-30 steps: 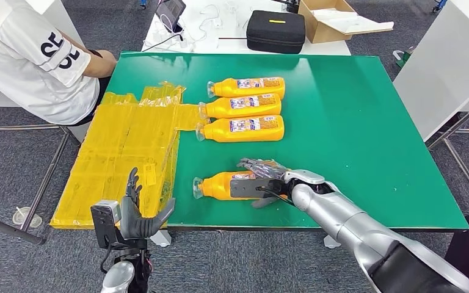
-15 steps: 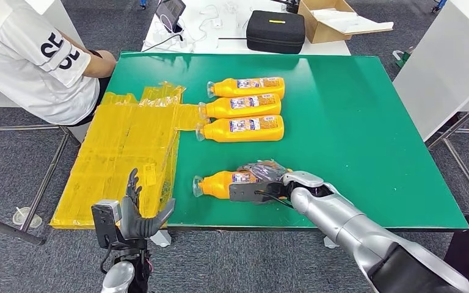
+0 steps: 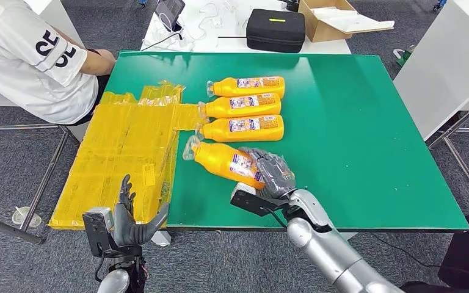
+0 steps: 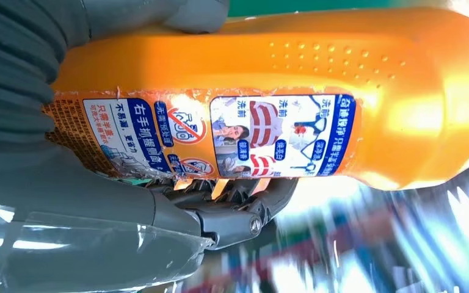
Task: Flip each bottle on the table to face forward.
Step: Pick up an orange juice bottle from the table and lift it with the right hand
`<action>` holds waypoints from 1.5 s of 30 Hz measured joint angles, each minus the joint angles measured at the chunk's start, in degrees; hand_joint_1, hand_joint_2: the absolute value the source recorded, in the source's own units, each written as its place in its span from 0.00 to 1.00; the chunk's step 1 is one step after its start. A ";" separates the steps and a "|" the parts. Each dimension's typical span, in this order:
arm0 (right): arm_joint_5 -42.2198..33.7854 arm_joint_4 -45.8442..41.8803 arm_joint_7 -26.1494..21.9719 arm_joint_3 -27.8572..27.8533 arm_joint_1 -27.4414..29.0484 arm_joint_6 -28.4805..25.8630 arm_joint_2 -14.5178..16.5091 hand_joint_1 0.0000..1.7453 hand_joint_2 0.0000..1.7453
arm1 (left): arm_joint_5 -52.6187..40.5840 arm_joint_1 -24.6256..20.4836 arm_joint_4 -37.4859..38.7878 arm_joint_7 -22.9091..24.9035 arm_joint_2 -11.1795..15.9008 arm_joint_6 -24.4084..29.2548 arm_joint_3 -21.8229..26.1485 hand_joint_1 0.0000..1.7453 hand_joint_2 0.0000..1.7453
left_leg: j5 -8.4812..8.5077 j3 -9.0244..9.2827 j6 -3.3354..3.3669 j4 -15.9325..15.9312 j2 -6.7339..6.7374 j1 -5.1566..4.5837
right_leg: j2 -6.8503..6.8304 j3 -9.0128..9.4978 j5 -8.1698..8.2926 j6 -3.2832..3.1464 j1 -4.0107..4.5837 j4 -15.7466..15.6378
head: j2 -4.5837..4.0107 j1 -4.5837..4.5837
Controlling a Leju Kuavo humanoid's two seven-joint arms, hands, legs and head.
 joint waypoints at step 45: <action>-2.13 12.60 -24.48 -8.58 6.06 -8.24 21.87 1.00 1.00 | 12.88 -7.83 0.69 5.80 0.58 -19.99 -8.16 0.00 1.00 | 0.04 -0.01 0.01 -0.01 0.02 0.02 | 0.00 -0.01 -0.03 0.03 0.00 0.00 | 0.00 0.05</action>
